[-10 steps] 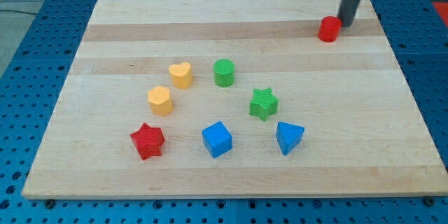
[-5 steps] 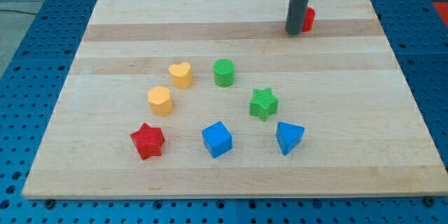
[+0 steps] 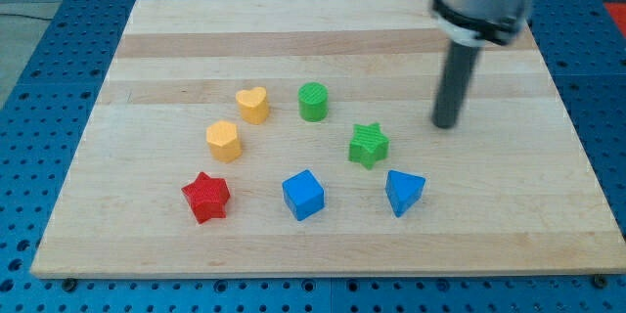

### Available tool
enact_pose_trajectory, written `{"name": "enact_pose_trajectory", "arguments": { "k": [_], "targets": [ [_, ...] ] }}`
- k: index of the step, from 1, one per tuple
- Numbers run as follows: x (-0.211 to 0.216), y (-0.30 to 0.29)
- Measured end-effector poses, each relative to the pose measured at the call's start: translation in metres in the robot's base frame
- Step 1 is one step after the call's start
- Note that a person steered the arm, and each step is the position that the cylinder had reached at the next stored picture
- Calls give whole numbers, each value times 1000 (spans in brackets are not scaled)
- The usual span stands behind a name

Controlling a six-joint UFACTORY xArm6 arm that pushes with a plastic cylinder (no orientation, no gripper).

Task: Move the red star below the red circle

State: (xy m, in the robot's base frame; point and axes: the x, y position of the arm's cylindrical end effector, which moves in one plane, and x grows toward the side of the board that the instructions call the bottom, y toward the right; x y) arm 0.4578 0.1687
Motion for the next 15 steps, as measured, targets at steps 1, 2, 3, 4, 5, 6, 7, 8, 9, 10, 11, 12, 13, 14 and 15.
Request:
{"name": "enact_pose_trajectory", "arguments": {
  "k": [1, 2, 3, 4, 5, 6, 7, 8, 9, 10, 11, 12, 13, 14, 15],
  "targets": [
    [37, 36],
    [89, 35],
    [141, 2],
    [161, -24],
    [160, -25],
    [160, -40],
    [161, -79],
    [155, -190],
    [125, -254],
    [88, -288],
    [117, -289],
    [122, -345],
    [92, -359],
    [76, -332],
    [98, -353]
  ]
}}
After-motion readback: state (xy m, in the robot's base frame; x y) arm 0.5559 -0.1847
